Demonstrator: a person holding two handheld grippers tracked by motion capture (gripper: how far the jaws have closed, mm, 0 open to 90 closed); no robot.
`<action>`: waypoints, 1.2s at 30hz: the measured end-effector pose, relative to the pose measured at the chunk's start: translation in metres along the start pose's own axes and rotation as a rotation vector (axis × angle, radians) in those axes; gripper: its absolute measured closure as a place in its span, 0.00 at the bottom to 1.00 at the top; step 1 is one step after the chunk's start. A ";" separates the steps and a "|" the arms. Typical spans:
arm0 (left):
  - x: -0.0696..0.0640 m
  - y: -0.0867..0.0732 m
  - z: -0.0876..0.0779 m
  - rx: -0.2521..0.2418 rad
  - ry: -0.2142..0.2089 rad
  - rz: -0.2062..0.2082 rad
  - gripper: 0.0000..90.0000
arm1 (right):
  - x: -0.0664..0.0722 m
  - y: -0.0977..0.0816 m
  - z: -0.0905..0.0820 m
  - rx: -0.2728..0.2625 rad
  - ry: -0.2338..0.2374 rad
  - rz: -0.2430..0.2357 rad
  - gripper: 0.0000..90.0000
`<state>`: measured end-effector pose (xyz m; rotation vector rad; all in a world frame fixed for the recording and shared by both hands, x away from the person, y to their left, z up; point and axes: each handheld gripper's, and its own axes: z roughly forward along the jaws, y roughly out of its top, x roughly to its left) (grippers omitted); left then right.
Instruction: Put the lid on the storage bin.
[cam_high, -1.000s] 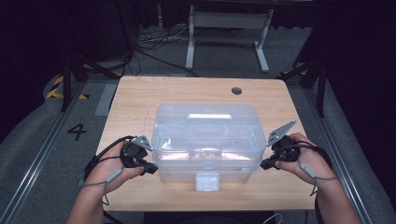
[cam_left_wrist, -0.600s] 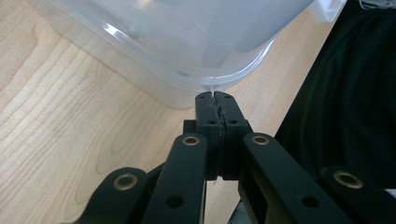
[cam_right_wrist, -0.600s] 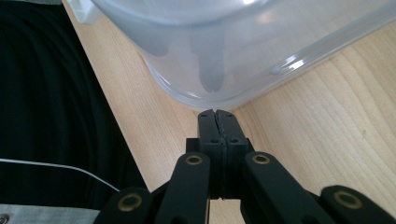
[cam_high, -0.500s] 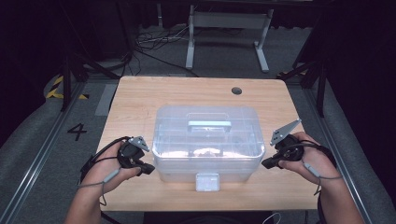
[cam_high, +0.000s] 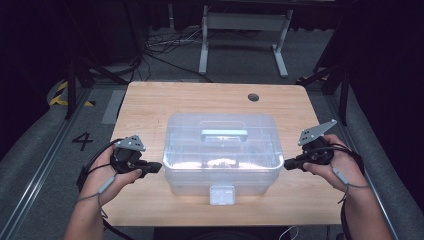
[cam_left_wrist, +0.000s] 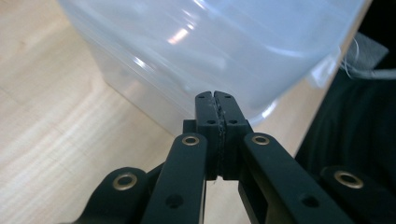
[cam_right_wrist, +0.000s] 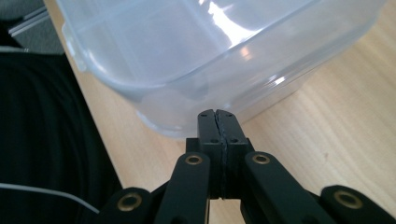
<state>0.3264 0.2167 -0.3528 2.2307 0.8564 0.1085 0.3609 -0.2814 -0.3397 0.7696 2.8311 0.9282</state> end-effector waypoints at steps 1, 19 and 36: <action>0.002 0.000 -0.001 -0.019 0.005 -0.008 1.00 | -0.001 0.000 -0.001 -0.015 -0.005 0.002 1.00; 0.049 0.003 0.012 -0.217 0.172 -0.118 0.96 | -0.048 -0.029 -0.019 -0.326 -0.192 0.203 0.99; 0.074 -0.008 0.047 -0.200 0.147 -0.087 0.89 | -0.089 -0.053 0.015 -0.292 -0.207 0.253 0.94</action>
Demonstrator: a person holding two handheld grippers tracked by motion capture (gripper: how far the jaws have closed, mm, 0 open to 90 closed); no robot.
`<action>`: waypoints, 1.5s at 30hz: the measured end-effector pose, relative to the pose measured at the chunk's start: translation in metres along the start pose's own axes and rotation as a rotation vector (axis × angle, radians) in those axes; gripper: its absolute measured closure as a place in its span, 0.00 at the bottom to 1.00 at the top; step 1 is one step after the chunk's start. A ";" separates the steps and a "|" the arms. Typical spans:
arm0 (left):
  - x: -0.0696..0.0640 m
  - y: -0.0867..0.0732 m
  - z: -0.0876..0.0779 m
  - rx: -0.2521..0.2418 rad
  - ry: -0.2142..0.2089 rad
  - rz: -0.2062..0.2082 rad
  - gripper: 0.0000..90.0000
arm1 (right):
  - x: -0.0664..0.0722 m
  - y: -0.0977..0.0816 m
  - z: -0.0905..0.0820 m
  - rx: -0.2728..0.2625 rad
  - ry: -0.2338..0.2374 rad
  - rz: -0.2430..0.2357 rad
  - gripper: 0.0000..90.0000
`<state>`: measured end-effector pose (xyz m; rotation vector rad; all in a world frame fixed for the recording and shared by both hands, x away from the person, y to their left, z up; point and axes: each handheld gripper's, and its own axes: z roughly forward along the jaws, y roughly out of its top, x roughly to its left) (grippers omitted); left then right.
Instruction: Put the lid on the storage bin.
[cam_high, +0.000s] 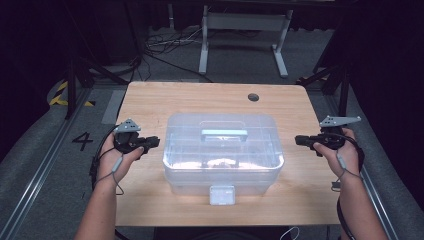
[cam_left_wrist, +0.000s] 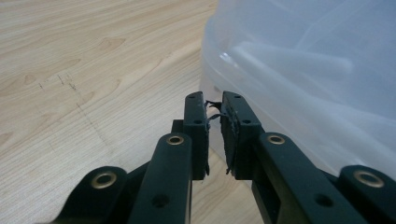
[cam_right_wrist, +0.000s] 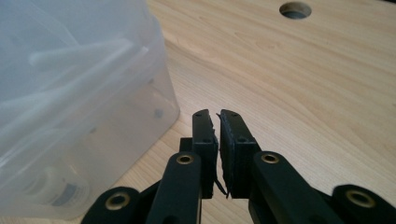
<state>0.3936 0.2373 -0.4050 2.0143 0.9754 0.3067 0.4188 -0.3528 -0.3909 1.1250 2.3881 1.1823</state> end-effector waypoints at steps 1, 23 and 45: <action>0.001 -0.001 0.003 0.003 -0.001 0.003 0.88 | -0.002 -0.001 0.002 0.003 -0.002 0.000 0.94; 0.012 -0.032 0.042 0.070 -0.027 0.007 0.78 | -0.022 -0.029 0.044 0.051 -0.021 -0.029 0.85; 0.010 -0.055 0.043 0.083 -0.002 0.067 0.65 | -0.010 -0.056 0.069 0.022 -0.035 -0.100 0.76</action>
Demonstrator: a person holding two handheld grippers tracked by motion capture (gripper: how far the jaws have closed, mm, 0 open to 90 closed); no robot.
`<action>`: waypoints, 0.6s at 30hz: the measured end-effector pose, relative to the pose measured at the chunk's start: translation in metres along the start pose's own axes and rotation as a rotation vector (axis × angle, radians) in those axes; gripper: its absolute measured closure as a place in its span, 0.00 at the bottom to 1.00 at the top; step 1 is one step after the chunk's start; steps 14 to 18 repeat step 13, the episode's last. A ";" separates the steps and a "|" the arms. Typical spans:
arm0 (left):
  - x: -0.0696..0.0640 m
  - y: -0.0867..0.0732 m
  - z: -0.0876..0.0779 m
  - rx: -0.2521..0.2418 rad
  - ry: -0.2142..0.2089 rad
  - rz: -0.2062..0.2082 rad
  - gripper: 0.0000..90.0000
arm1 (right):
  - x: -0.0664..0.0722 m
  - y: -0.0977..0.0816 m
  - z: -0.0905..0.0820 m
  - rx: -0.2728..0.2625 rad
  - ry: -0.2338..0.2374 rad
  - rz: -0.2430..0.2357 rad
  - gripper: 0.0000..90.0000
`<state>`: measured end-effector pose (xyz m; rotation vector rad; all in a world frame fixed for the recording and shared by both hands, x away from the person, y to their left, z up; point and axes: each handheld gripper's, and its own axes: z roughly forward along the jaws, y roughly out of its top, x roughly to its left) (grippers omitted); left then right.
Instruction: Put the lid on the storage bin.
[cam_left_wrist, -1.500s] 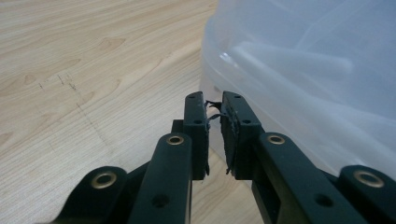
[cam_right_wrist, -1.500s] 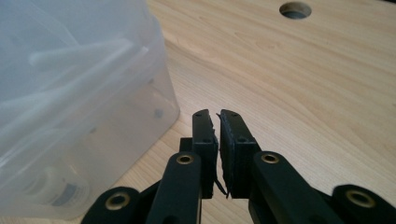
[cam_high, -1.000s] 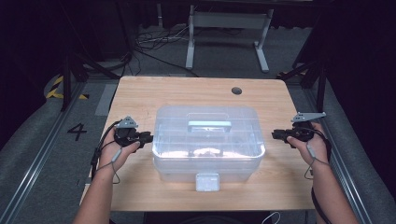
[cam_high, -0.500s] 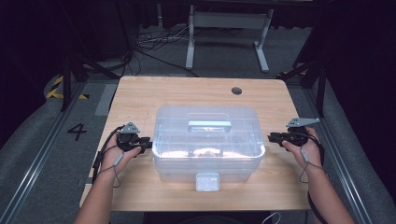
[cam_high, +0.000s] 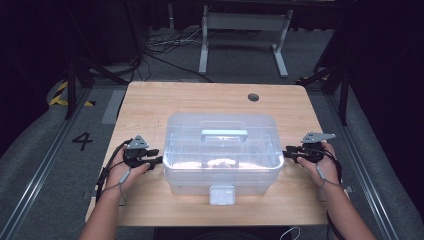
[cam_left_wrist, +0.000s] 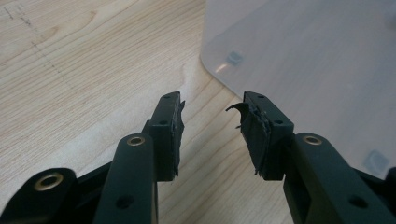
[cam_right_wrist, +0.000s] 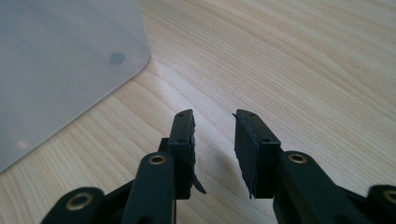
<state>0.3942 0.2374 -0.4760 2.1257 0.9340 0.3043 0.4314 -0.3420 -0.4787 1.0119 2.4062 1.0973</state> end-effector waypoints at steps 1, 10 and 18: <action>0.000 -0.001 0.000 0.003 0.000 -0.008 0.64 | 0.001 -0.001 0.001 0.003 0.000 0.001 0.75; 0.003 -0.003 0.002 0.008 0.008 -0.044 0.55 | 0.002 -0.002 0.006 0.002 0.010 0.019 0.61; 0.004 -0.003 0.003 0.005 0.020 -0.050 0.51 | 0.001 -0.003 0.006 -0.014 0.003 0.026 0.56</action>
